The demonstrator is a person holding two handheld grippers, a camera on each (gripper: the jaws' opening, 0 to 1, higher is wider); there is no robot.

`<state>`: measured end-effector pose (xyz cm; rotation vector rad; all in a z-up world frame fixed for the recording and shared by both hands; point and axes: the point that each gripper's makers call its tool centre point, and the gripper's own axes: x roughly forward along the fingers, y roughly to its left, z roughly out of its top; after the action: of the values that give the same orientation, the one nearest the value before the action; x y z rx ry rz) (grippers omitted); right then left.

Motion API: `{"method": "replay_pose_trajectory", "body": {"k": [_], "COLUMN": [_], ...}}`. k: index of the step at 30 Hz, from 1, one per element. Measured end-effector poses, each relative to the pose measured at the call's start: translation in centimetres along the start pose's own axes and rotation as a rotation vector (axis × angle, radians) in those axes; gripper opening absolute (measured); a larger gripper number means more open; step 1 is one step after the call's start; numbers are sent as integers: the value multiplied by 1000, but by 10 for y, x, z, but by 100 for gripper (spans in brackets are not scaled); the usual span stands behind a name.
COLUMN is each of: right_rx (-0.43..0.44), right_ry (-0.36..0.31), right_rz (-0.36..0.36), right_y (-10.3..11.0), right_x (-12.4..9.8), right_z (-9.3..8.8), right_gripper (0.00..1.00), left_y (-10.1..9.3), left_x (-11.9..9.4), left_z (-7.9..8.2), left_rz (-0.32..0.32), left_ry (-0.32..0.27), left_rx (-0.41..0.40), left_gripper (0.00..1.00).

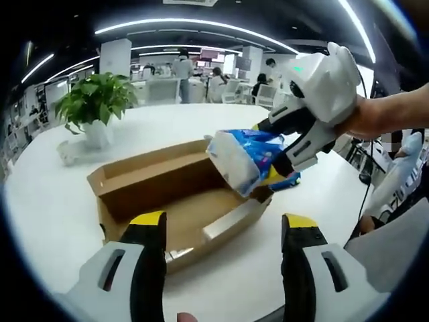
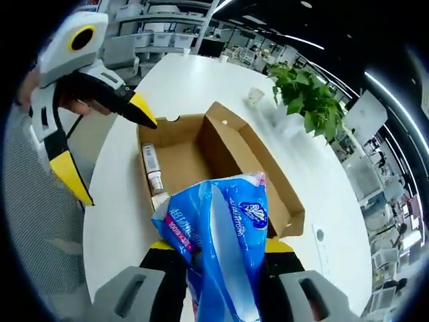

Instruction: Operate the shoe box by opening the lid, removing the specified soft item, and placing it in the target area until the item is outside and the box remains undamaged.

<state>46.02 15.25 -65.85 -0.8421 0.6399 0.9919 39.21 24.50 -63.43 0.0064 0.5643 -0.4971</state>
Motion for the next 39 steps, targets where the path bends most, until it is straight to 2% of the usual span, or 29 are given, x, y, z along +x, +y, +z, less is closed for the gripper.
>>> {"method": "replay_pose_trajectory", "body": {"k": [4, 20, 31, 39], "right_rx": [33, 119, 169, 205], "right_ry": [6, 67, 115, 136], "right_rz": [-13, -37, -62, -74], "right_y": [1, 31, 35, 35], "right_x": [-5, -27, -47, -58], "right_z": [-15, -89, -138, -166], "right_gripper": [38, 38, 38, 38], "left_y": [-1, -10, -12, -15], "left_x": [0, 1, 2, 3], "left_z": [0, -2, -3, -7], "left_rz": [-3, -30, -33, -33], "left_ry": [2, 13, 20, 36], "left_rx": [1, 27, 42, 71], "left_gripper": [69, 69, 69, 69]}}
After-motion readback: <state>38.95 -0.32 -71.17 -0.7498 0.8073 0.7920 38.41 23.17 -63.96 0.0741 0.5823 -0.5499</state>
